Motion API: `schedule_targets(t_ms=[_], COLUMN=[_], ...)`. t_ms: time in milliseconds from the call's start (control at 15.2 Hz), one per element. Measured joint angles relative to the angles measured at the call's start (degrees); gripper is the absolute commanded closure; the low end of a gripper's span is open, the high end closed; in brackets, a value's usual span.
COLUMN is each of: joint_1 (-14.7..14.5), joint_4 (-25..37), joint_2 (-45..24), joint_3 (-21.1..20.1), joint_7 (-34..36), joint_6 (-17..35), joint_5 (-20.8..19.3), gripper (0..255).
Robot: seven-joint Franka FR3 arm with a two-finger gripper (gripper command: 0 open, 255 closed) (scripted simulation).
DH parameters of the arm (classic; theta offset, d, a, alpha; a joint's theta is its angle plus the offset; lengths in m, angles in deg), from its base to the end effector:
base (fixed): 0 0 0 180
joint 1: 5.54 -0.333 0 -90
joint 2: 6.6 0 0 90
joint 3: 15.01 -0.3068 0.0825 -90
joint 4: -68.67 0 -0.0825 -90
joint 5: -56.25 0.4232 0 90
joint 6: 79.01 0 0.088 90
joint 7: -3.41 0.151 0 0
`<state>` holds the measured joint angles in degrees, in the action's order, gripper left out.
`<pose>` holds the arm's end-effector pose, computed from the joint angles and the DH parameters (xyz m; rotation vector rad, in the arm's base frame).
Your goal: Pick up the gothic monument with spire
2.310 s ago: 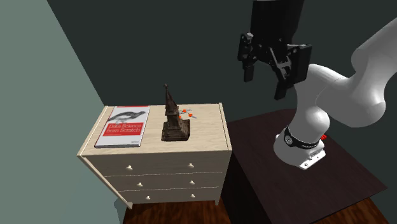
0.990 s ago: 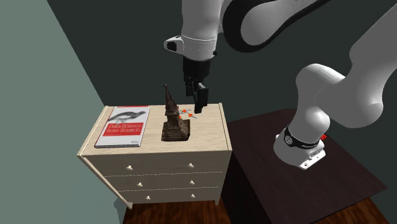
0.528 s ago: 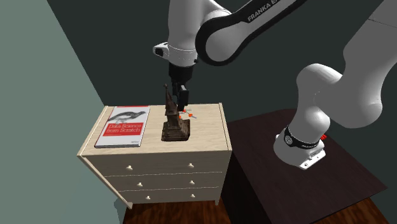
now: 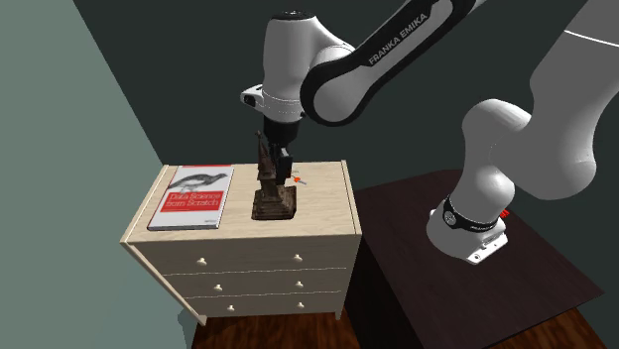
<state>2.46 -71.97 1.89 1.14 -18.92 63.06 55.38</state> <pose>0.4738 -0.2092 0.2892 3.0931 -0.0326 0.2576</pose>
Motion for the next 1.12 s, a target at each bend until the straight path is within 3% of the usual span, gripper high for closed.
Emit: schedule_targets(t_ms=[66,726,1122], joint_1=[0.0,0.0,0.1], joint_4=[-0.1,0.0,1.6], joint_2=[-0.3,-0.4,1.9], joint_3=[0.1,0.1,-0.3], joint_7=[-0.1,-0.1,0.6], joint_6=[0.3,0.6,-3.5], joint_5=[0.1,0.2,-0.7], gripper=[255,255,255])
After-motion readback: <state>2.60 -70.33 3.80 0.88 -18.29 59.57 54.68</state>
